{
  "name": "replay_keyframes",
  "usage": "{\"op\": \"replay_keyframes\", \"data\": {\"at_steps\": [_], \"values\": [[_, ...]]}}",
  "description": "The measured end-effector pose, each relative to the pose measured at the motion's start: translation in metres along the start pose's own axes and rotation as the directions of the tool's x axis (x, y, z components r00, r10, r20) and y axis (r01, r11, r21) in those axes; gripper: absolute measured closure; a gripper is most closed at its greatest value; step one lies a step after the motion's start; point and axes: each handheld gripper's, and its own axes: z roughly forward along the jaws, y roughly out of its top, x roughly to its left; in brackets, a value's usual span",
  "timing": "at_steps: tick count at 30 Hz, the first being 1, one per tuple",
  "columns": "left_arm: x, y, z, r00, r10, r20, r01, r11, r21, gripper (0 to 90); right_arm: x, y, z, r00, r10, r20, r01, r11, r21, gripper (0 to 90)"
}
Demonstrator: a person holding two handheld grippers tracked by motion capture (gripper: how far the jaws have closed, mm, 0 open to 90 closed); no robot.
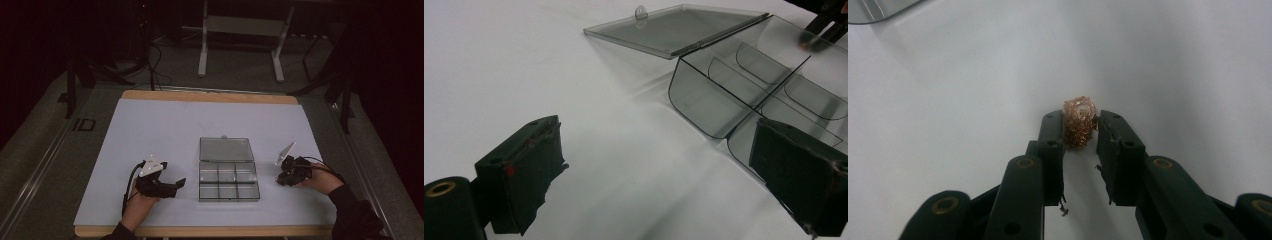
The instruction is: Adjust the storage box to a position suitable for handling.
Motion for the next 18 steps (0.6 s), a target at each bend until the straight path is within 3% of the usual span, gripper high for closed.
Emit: {"op": "replay_keyframes", "data": {"at_steps": [4,10,15,18], "values": [[-0.001,-0.001,0.0,1.0,0.004,0.001,-0.004,1.0,0.003,7.4,-0.002,0.005,0.001,1.0,0.0,-0.001,0.0,1.0,0.026,84.6],[-0.001,-0.002,-0.001,1.0,0.001,-0.003,-0.001,1.0,-0.008,7.4,0.0,0.008,0.0,0.9999,0.002,0.01,-0.002,0.999,0.042,86.3],[0.001,-0.002,-0.001,1.0,-0.006,-0.004,0.006,0.9999,-0.013,7.4,-0.001,0.005,-0.004,0.9998,0.015,-0.014,-0.015,1.0,0.007,87.4],[0.001,-0.003,0.0,1.0,-0.003,0.006,0.003,1.0,-0.009,7.4,0.0,0.004,-0.012,0.9999,0.009,-0.005,-0.009,1.0,-0.005,87.4]]}}
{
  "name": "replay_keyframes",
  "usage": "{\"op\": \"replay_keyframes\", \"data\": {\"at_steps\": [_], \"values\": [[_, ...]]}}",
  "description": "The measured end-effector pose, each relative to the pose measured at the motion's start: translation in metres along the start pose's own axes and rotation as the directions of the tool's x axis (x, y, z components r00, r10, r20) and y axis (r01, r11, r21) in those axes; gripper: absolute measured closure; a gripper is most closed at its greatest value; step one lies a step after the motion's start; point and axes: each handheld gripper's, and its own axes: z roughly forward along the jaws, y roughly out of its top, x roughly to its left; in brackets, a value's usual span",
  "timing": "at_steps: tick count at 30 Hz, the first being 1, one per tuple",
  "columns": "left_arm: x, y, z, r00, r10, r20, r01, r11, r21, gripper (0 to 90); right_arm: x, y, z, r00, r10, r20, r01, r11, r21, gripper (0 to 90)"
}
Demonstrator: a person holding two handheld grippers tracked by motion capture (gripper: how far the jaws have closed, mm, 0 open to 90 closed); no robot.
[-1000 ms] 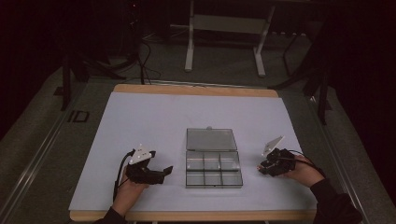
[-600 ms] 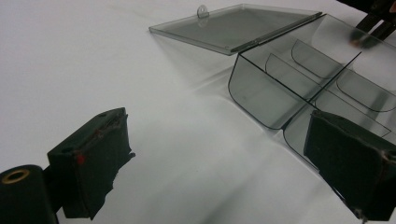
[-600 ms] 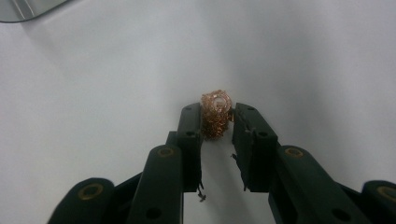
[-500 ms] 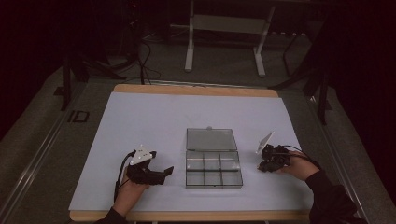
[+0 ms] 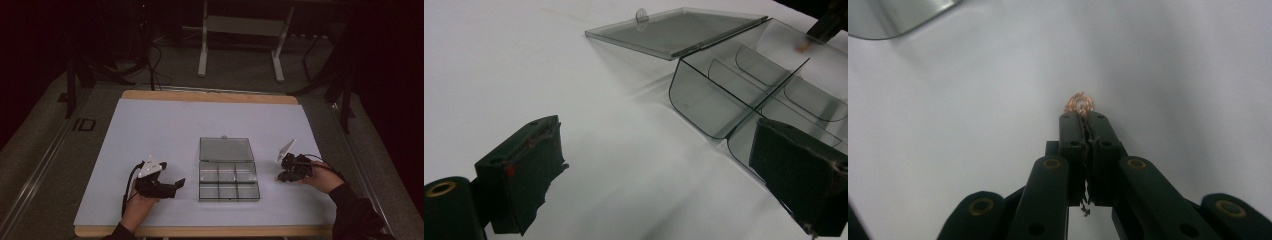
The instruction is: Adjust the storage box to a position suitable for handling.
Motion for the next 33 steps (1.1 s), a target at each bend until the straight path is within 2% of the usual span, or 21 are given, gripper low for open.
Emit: {"op": "replay_keyframes", "data": {"at_steps": [7,15,20,23,33], "values": [[-0.001,-0.001,0.001,0.9999,0.011,0.003,-0.011,0.9999,0.001,7.4,0.0,-0.002,-0.018,1.0,0.003,0.005,-0.002,0.999,-0.04,87.4],[0.0,0.0,-0.001,1.0,0.007,-0.003,-0.007,0.9999,-0.015,7.4,0.005,0.002,-0.043,0.9994,-0.025,0.026,0.027,0.997,-0.074,87.4],[0.0,-0.001,-0.002,0.9998,0.01,0.019,-0.009,0.9994,-0.033,7.4,0.006,0.005,-0.057,0.9982,-0.032,0.05,0.037,0.995,-0.097,87.4],[0.001,-0.001,-0.002,0.9998,0.011,0.019,-0.01,0.9995,-0.031,7.4,0.007,0.009,-0.064,0.9976,-0.043,0.054,0.049,0.993,-0.108,87.4],[0.002,-0.002,-0.003,0.9992,0.018,0.036,-0.017,0.9991,-0.038,7.4,0.01,0.022,-0.078,0.9959,-0.075,0.051,0.08,0.992,-0.102,87.4]]}}
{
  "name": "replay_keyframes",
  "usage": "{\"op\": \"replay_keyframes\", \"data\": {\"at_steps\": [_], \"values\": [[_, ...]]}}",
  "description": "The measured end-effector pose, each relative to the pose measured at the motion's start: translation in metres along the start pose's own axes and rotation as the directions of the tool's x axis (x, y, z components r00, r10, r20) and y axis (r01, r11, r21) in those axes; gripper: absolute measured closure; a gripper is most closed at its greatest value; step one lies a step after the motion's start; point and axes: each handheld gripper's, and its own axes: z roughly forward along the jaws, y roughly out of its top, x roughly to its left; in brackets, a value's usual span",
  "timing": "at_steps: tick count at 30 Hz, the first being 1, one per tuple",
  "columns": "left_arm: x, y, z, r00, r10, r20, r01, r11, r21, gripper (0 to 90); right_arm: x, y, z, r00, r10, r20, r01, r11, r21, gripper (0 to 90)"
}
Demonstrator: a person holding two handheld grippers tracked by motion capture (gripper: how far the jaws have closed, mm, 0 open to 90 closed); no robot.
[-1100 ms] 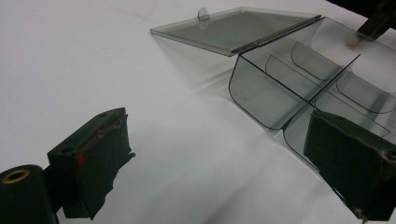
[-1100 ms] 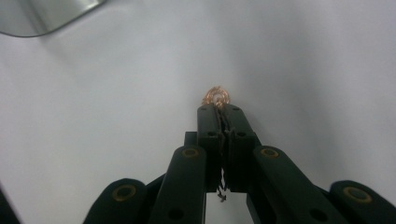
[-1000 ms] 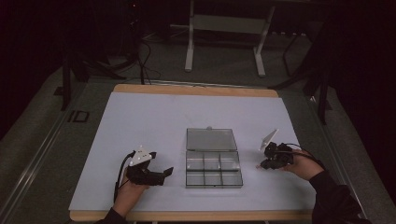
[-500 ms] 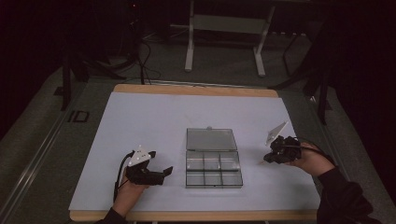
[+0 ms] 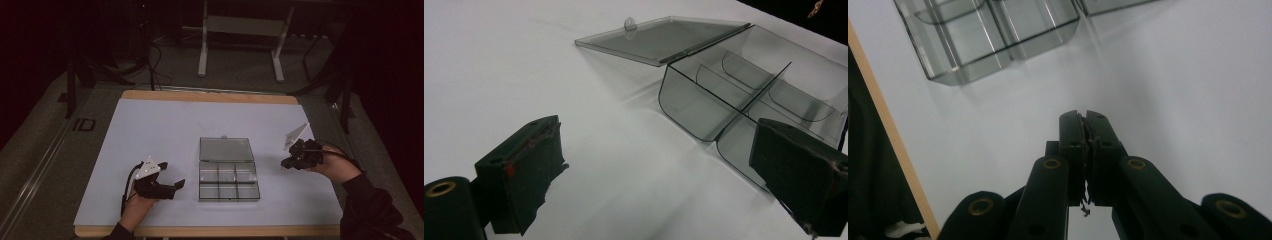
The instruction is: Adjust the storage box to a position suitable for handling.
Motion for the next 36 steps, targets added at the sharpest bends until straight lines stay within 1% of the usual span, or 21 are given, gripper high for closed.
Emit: {"op": "replay_keyframes", "data": {"at_steps": [2,8,11,19,22,25,26,27,28,32,35,36], "values": [[0.0,0.0,0.001,1.0,0.003,0.001,-0.003,1.0,0.007,7.4,0.001,0.005,-0.004,1.0,-0.009,0.002,0.009,1.0,-0.005,87.4],[-0.001,0.0,0.001,0.9999,0.009,0.012,-0.009,1.0,0.001,7.4,0.003,0.019,-0.012,0.9991,-0.041,0.0,0.041,0.999,-0.008,87.3],[-0.002,-0.001,0.0,0.9998,0.013,0.013,-0.013,0.9999,0.001,7.4,0.005,0.026,-0.014,0.9984,-0.056,0.006,0.056,0.998,-0.007,87.4],[-0.002,-0.001,-0.002,0.9998,0.016,0.008,-0.016,0.9999,-0.007,7.4,0.01,0.048,-0.016,0.9951,-0.098,-0.007,0.098,0.995,-0.021,87.4],[-0.003,-0.001,-0.002,0.9998,0.014,0.013,-0.014,0.9999,-0.006,7.4,0.012,0.055,-0.016,0.9927,-0.12,-0.012,0.12,0.992,-0.03,87.4],[-0.004,-0.001,-0.001,0.9997,0.019,0.013,-0.019,0.9998,-0.008,7.4,0.014,0.06,-0.014,0.9915,-0.129,-0.017,0.129,0.991,-0.04,87.4],[-0.004,-0.001,-0.001,0.9997,0.022,0.014,-0.022,0.9998,-0.005,7.4,0.017,0.067,-0.011,0.9892,-0.144,-0.029,0.142,0.989,-0.047,87.3],[-0.004,-0.001,-0.001,0.9997,0.022,0.014,-0.022,0.9998,-0.004,7.4,0.017,0.067,-0.011,0.9892,-0.144,-0.029,0.142,0.989,-0.047,87.3],[-0.005,-0.001,-0.001,0.9996,0.023,0.014,-0.023,0.9997,-0.005,7.4,0.018,0.07,-0.009,0.9875,-0.153,-0.039,0.151,0.987,-0.049,87.3],[-0.005,-0.001,-0.001,0.9996,0.022,0.016,-0.022,0.9997,-0.007,7.4,0.022,0.079,-0.002,0.9833,-0.175,-0.052,0.172,0.984,-0.045,87.3],[-0.005,-0.002,-0.001,0.9996,0.02,0.018,-0.019,0.9998,-0.008,7.4,0.026,0.085,0.005,0.98,-0.188,-0.065,0.187,0.982,-0.031,87.3],[-0.005,-0.002,-0.001,0.9996,0.02,0.018,-0.019,0.9998,-0.008,7.4,0.026,0.085,0.005,0.98,-0.188,-0.065,0.187,0.982,-0.031,87.3]]}}
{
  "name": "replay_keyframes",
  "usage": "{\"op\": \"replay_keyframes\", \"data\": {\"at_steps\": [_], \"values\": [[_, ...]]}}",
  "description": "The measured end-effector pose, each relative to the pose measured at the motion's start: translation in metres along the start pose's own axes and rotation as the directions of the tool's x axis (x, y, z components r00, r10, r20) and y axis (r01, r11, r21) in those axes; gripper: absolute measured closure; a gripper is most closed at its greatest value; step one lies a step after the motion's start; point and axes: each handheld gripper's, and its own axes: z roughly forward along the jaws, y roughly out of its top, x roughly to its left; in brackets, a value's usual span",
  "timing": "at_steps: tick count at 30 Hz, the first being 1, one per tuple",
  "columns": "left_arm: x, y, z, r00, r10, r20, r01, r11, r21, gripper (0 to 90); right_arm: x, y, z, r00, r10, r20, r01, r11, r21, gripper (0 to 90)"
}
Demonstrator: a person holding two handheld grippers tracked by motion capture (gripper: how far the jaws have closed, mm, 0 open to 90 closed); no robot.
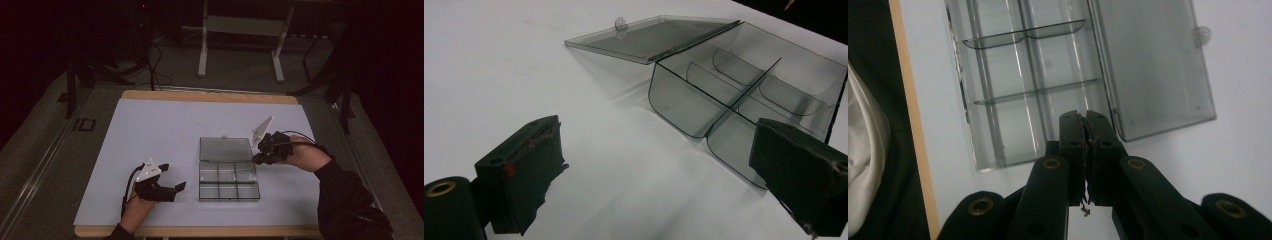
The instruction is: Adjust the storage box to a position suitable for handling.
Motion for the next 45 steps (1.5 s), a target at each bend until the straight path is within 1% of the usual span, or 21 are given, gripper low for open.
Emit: {"op": "replay_keyframes", "data": {"at_steps": [1,3,4,7,9,11,12,13,16,17,18,20,21,24,27,29,33,37,39,41,45], "values": [[0.0,0.0,0.0,1.0,0.004,-0.001,-0.004,1.0,0.004,7.4,0.0,0.003,0.006,0.9999,-0.008,-0.008,0.008,1.0,0.002,87.3],[0.0,0.0,0.0,1.0,0.007,-0.001,-0.007,1.0,0.006,7.4,0.0,0.004,0.008,0.9999,-0.008,-0.014,0.008,1.0,0.002,87.3],[0.0,-0.001,0.0,1.0,0.008,-0.003,-0.008,0.9999,0.007,7.4,0.0,0.005,0.015,0.9997,-0.01,-0.021,0.01,1.0,0.004,87.3],[0.0,-0.001,0.0,1.0,0.008,0.0,-0.008,1.0,0.005,7.4,-0.001,0.006,0.021,0.9995,-0.006,-0.031,0.006,1.0,0.011,87.3],[0.0,0.0,-0.001,1.0,0.004,0.001,-0.004,1.0,0.002,7.4,-0.002,0.005,0.032,0.999,-0.006,-0.044,0.007,1.0,0.025,87.3],[0.0,0.0,-0.002,1.0,0.002,0.002,-0.002,1.0,-0.007,7.4,-0.002,0.004,0.037,0.9992,-0.004,-0.039,0.005,0.999,0.037,87.3],[0.0,0.001,-0.002,1.0,0.001,0.0,-0.001,1.0,-0.009,7.4,-0.003,0.004,0.041,0.9992,-0.001,-0.039,0.003,0.999,0.046,87.3],[0.0,0.0,-0.002,1.0,0.003,-0.001,-0.003,1.0,-0.008,7.4,-0.004,0.002,0.05,0.999,0.005,-0.044,-0.002,0.998,0.055,87.3],[-0.001,0.0,-0.002,1.0,0.004,0.0,-0.004,1.0,-0.007,7.4,-0.007,-0.001,0.061,0.9986,0.016,-0.051,-0.013,0.998,0.065,87.3],[-0.001,0.0,-0.002,1.0,0.004,0.0,-0.004,1.0,-0.007,7.4,-0.007,-0.001,0.061,0.9986,0.016,-0.051,-0.013,0.998,0.065,87.3],[0.0,0.0,-0.001,1.0,0.005,-0.001,-0.005,1.0,-0.008,7.4,-0.009,-0.003,0.07,0.9978,0.024,-0.062,-0.019,0.997,0.075,87.3],[0.0,0.0,-0.001,1.0,0.005,-0.002,-0.005,0.9999,-0.01,7.4,-0.01,-0.004,0.073,0.9978,0.024,-0.062,-0.019,0.997,0.075,87.3],[0.0,0.0,-0.002,1.0,0.004,-0.001,-0.004,1.0,-0.009,7.4,-0.011,-0.005,0.079,0.997,0.03,-0.071,-0.024,0.996,0.08,87.3],[0.0,0.0,-0.002,1.0,0.001,0.0,-0.001,1.0,-0.007,7.4,-0.012,-0.005,0.089,0.9967,0.036,-0.073,-0.029,0.996,0.089,87.3],[0.0,0.0,-0.002,1.0,0.004,-0.001,-0.004,1.0,-0.008,7.4,-0.013,-0.006,0.094,0.9961,0.039,-0.079,-0.031,0.995,0.096,87.3],[0.0,0.0,-0.002,1.0,0.002,-0.002,-0.002,1.0,-0.01,7.4,-0.013,-0.006,0.102,0.9959,0.043,-0.08,-0.033,0.993,0.115,87.2],[0.001,0.0,-0.003,1.0,0.002,-0.008,-0.002,0.9999,-0.015,7.4,-0.013,-0.008,0.109,0.9948,0.048,-0.09,-0.036,0.992,0.124,86.9],[0.001,-0.001,-0.003,1.0,0.0,-0.009,0.0,0.9999,-0.016,7.4,-0.013,-0.008,0.11,0.995,0.046,-0.088,-0.036,0.992,0.121,86.4],[0.001,-0.001,-0.003,1.0,0.0,-0.008,0.0,0.9999,-0.014,7.4,-0.013,-0.008,0.106,0.9947,0.056,-0.086,-0.046,0.992,0.114,80.4],[0.001,-0.001,-0.003,1.0,0.001,-0.007,-0.001,0.9999,-0.012,7.4,-0.012,-0.008,0.102,0.9952,0.053,-0.082,-0.045,0.994,0.103,77.1],[0.001,-0.001,-0.003,1.0,-0.003,-0.006,0.003,0.9999,-0.013,7.4,-0.012,-0.01,0.093,0.9958,0.052,-0.075,-0.046,0.996,0.079,74.0]]}}
